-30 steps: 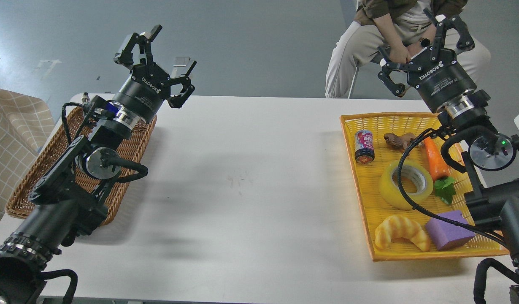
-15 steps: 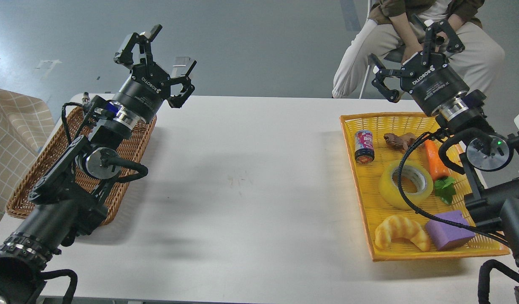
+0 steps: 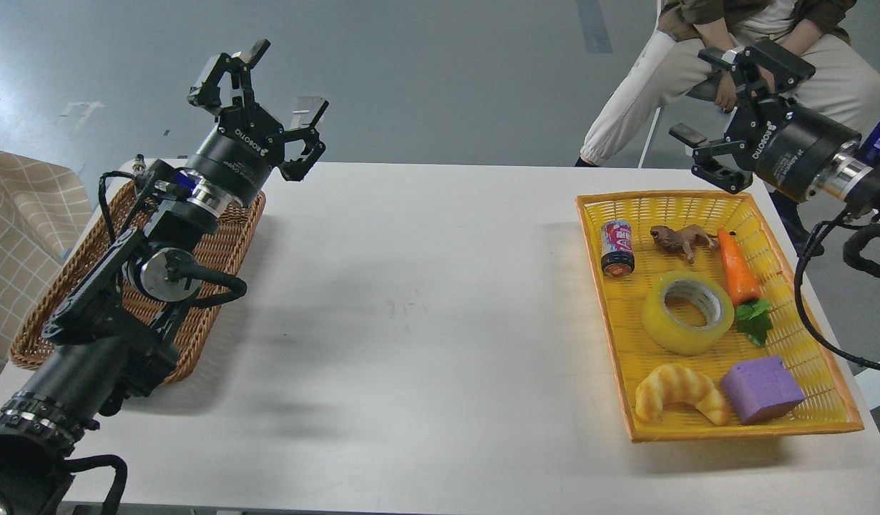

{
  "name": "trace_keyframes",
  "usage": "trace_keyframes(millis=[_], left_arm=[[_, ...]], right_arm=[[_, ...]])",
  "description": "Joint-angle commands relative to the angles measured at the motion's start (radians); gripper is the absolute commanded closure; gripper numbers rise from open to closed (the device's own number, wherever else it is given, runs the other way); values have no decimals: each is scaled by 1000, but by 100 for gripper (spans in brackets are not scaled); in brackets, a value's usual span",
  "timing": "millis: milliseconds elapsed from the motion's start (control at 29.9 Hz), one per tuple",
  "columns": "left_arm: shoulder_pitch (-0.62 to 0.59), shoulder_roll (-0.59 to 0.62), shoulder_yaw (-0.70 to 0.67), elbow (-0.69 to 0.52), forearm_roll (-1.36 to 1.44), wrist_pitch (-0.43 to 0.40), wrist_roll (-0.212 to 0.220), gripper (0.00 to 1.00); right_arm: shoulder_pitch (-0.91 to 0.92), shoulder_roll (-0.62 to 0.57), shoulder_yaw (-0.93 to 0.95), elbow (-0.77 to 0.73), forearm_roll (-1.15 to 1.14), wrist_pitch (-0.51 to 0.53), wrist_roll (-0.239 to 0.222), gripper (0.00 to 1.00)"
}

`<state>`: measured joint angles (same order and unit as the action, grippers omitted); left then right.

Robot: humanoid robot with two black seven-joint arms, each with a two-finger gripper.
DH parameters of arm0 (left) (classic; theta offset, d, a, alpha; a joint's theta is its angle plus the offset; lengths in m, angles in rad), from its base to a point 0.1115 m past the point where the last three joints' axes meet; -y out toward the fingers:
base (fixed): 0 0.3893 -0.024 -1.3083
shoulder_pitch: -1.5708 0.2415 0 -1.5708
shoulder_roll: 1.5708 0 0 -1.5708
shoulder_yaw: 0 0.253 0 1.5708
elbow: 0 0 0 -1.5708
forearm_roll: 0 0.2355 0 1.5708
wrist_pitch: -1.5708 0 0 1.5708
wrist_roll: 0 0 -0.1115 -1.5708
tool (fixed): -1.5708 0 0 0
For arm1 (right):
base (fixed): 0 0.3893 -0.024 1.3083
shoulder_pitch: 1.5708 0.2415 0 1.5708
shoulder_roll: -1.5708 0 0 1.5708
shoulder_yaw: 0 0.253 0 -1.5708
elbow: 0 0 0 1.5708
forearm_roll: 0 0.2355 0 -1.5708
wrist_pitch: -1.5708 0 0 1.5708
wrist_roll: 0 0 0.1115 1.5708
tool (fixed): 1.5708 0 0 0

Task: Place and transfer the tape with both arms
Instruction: 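Lower the right gripper into the tray toward the tape roll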

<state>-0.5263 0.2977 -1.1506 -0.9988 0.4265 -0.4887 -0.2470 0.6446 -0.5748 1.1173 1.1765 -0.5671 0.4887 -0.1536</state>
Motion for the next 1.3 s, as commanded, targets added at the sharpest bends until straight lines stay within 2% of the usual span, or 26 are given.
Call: trace_keyframes(millis=[0,167,301,435,535,702,802,1271], left_arm=[[0,1,0,0,0,0,0,2],[0,3,0,-1,0,0,0,2],[-1,4,-1,-3,0,0,0,2],[0,9,-1,-3,0,0,0,2],[-1,11,-1,-3,0,0,0,2],[0,11,-1,-3,0,0,0,2],[0,9,0,-3,0,0,0,2],[0,11,-1,-4,0,0,0,2]], right_arm=[[-16,-66,-2,84,-114,0,3,0],[-26,-148,-4,184,-189,0,5,0],[-81,-209,-4,323,-357,0,5,0],[-134,-253,-5,382,-496,0,5,0],[-148,-257,-5,384,-582,0,5,0],[-201,-238,-7,370,-972,0,5,1],[-217,-231,-10,365,-1069,0,5,0],[-321,-155,-22,258,-1198,0,5,0]])
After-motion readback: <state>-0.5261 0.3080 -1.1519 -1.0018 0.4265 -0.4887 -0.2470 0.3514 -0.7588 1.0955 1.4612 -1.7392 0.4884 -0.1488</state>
